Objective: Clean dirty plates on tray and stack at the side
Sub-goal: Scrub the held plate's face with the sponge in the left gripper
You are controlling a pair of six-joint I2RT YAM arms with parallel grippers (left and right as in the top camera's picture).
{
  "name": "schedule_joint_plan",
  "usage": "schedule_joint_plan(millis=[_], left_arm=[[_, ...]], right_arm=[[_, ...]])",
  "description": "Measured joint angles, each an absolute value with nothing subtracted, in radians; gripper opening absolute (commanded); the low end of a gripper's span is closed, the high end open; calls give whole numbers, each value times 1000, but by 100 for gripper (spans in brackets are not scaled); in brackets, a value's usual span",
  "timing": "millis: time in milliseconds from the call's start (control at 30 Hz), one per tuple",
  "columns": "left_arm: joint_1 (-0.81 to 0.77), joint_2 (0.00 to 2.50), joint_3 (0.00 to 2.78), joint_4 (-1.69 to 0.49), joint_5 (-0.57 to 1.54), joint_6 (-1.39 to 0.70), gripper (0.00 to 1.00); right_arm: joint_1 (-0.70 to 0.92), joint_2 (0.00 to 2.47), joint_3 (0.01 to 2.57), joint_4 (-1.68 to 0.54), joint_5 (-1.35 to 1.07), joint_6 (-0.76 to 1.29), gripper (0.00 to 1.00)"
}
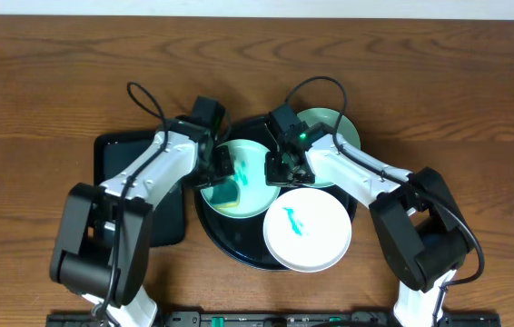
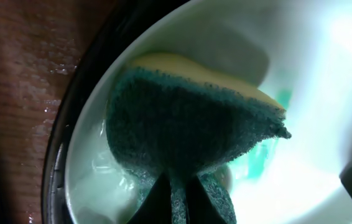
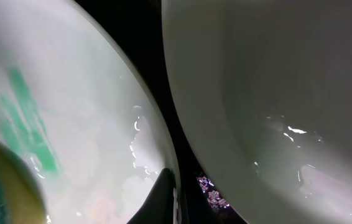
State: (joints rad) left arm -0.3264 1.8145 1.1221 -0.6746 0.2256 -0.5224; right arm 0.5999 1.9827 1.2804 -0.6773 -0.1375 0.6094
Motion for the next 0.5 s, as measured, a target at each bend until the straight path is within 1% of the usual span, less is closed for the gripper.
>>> schedule_joint_plan(millis=[267,500], left_arm=[[-335,1846,1137,-663,290,-524,7],[-424,1855,1143,-643,318,-518,7]], right_arm=[[600,1983,1280,-677,-138,602,1],[600,1983,1280,-676,-137,599,1]])
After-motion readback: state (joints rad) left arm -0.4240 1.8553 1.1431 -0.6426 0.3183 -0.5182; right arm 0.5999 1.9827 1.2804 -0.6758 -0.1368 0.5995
